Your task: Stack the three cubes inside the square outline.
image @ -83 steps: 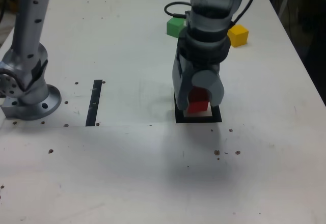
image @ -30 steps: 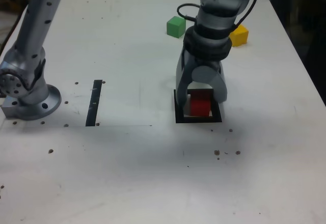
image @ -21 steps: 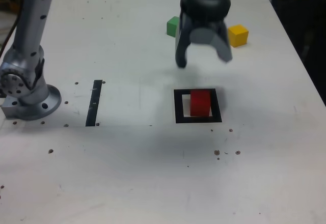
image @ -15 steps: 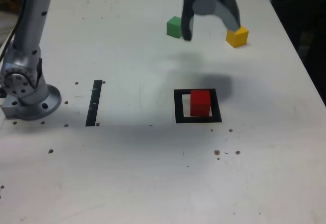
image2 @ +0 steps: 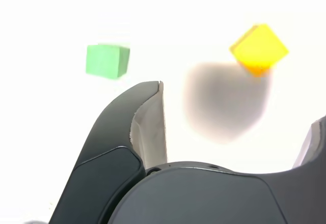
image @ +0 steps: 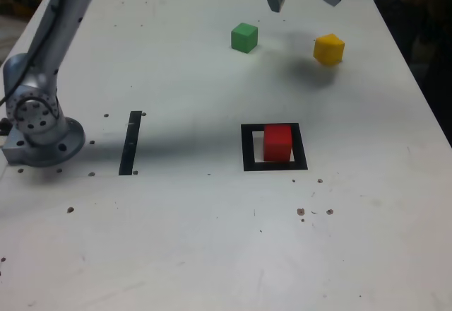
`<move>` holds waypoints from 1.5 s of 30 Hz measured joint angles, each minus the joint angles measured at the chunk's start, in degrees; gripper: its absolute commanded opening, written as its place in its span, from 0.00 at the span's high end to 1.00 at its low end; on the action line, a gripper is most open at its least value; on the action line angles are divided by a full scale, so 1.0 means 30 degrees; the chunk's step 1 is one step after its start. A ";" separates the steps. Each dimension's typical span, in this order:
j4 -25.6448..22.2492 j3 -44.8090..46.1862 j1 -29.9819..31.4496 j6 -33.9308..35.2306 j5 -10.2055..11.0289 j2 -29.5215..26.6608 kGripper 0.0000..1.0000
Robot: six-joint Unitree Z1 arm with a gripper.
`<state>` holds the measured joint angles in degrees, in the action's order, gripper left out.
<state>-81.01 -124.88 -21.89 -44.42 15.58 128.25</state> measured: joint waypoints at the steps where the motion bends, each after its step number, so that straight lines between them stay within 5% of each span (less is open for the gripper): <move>1: 0.0143 -0.0064 -0.0054 -0.0636 0.0087 0.0288 0.01; 14: 0.1890 -0.0320 0.0409 -0.4633 0.0420 0.2040 0.06; 28: 0.2661 -0.0349 0.0668 -0.5140 0.0379 0.3195 0.14; 39: 0.3129 -0.0389 0.0698 -0.5340 0.0256 0.3492 0.44; 45: 0.3207 -0.0400 0.0698 -0.5543 0.0153 0.3602 0.51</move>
<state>-71.39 -126.08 -19.80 -61.04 16.04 139.06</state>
